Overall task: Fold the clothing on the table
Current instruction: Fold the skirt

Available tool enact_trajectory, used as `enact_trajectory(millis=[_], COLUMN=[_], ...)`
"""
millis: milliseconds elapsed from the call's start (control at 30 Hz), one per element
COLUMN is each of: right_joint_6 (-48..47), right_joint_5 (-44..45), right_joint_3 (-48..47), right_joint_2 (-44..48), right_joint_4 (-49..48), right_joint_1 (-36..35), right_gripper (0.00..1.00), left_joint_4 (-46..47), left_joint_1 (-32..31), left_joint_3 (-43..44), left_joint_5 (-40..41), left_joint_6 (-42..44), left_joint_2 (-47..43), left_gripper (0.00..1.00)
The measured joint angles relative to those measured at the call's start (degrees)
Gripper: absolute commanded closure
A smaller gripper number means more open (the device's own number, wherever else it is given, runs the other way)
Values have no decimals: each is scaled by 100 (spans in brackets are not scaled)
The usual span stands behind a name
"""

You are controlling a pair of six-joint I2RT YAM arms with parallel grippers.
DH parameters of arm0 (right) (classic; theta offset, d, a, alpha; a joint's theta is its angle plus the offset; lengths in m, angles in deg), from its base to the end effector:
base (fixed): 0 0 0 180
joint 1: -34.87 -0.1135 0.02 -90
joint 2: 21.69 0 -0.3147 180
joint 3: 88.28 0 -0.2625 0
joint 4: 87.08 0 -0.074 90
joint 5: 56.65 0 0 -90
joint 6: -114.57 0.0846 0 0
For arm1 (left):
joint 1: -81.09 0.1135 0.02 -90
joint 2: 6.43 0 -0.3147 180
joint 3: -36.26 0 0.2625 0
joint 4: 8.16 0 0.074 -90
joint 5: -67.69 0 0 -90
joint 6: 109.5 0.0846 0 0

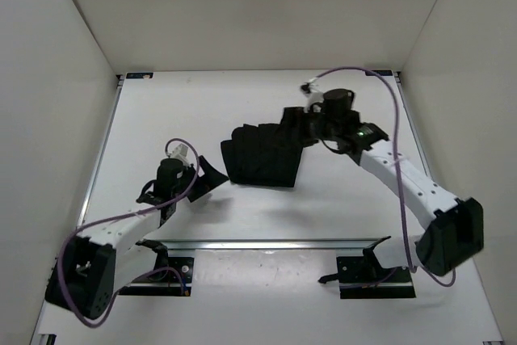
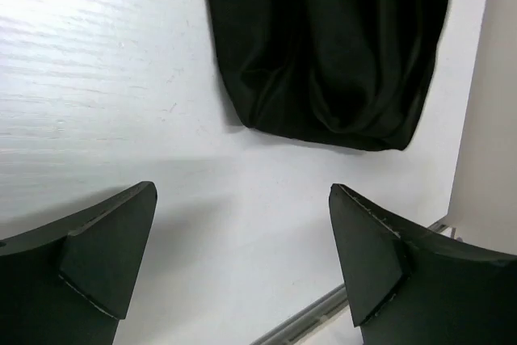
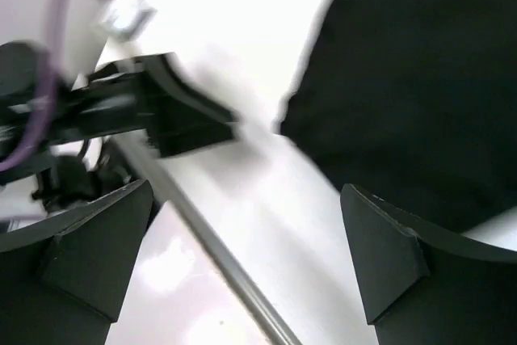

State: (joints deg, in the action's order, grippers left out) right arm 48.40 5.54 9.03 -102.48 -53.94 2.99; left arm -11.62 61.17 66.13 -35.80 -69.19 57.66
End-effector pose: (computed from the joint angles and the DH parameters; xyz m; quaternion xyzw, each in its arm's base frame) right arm 0.2842 0.2232 0.3557 -0.1770 0.8355 0.4077 0.3232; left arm 0.2031 -0.0946 0.1534 -0.1789 0.8747 -0.3365 0.2993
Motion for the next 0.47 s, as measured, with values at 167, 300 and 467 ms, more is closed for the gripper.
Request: enact_trajectory(millis=[167, 300, 467], right_joint_6=[4, -17, -103], right_joint_5=[188, 249, 407], right_joint_3=[1051, 1427, 1438], right_joint_2=[927, 988, 975], right_joint_4=[131, 476, 551], right_joint_1=[1086, 1331, 1132], right_gripper=[1, 1, 1], left_joint_4=[-1574, -2767, -3683], left_joint_1=[476, 455, 221], left_joint_3=[651, 1895, 2594], left_joint_5=[-352, -385, -195], left_joint_6=[761, 1532, 2210], left_joint_2=[-911, -621, -332], left_gripper=[1, 1, 1])
